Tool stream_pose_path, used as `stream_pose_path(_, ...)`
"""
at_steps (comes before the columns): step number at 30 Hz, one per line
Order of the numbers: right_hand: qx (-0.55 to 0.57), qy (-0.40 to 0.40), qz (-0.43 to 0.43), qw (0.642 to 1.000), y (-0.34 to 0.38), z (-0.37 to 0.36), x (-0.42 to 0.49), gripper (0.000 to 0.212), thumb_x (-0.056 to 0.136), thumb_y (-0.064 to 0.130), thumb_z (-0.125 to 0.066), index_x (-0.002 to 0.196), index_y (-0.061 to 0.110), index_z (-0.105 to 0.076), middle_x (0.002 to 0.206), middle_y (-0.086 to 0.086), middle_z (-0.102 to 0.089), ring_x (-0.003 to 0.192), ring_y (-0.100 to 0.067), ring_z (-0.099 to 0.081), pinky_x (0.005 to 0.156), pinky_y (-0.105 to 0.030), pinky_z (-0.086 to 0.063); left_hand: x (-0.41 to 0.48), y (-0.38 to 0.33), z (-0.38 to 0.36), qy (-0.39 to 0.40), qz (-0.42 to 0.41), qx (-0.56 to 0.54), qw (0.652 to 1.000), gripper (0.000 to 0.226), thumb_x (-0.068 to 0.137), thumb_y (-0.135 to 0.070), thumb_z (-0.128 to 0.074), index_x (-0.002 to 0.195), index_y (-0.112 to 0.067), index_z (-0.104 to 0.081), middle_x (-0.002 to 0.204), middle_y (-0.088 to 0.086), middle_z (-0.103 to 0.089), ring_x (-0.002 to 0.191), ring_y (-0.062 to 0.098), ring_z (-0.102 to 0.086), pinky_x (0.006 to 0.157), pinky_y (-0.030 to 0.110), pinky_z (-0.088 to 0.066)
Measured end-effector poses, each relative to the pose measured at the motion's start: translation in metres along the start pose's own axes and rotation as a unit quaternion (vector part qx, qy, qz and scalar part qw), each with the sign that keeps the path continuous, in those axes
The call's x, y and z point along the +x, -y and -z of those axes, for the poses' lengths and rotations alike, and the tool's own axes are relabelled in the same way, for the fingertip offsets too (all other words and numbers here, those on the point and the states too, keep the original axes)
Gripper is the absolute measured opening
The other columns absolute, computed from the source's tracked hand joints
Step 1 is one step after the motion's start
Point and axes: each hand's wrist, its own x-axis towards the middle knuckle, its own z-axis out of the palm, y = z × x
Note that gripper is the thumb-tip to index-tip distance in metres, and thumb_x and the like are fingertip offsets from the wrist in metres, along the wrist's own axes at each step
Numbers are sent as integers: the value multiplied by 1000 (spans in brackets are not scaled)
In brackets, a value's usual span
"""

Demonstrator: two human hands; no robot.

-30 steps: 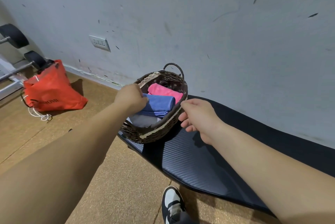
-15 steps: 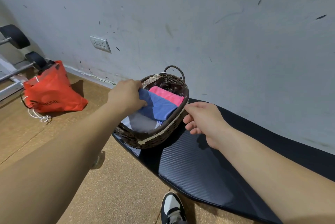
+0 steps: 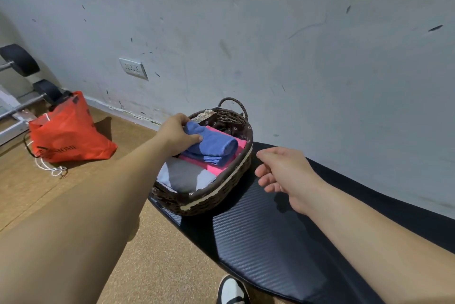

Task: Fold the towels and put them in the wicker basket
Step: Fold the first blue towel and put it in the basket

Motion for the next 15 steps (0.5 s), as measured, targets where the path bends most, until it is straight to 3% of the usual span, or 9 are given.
stream_pose_path(2,-1,-4,-1,1000,-1,3,0,14,98,20,-58,104,20,-71,76,-5,-71,58,-14,-61,54,-28,-51,-2,-4,-3,-7,-18,94,995,62,82,-39,-84,131,-12,-56,123,12,-63,107,32,-59,86,39,-51)
stream_pose_path(5,0,-8,-2,1000,-1,5,-2,14,99,21,-58,104,20,-70,77,-6,-72,59,-15,-61,55,-28,-52,-16,-20,-4,-89,-116,228,963,55,84,-37,-79,130,-14,-58,129,11,-56,120,35,-51,90,46,-49)
stream_pose_path(8,2,-9,-1,1000,-1,5,-5,14,99,24,-58,105,20,-70,78,-6,-72,61,-16,-62,56,-29,-53,-36,-32,-20,-73,-192,224,953,44,88,-52,-66,115,-17,-68,116,6,-62,111,30,-56,85,43,-53)
stream_pose_path(11,-7,-2,3,1000,-2,6,-10,13,100,25,-58,104,22,-70,79,-6,-73,63,-16,-63,58,-29,-54,-44,-24,-41,-17,-150,222,963,59,85,-73,-57,114,-22,-65,114,3,-62,108,28,-58,83,42,-54)
stream_pose_path(15,-28,5,11,1000,-6,14,-17,14,98,25,-58,104,22,-71,80,-5,-74,63,-15,-64,60,-29,-54,-40,-16,-48,-17,-110,185,976,63,84,-73,-63,123,-25,-57,125,3,-56,115,29,-53,82,39,-48)
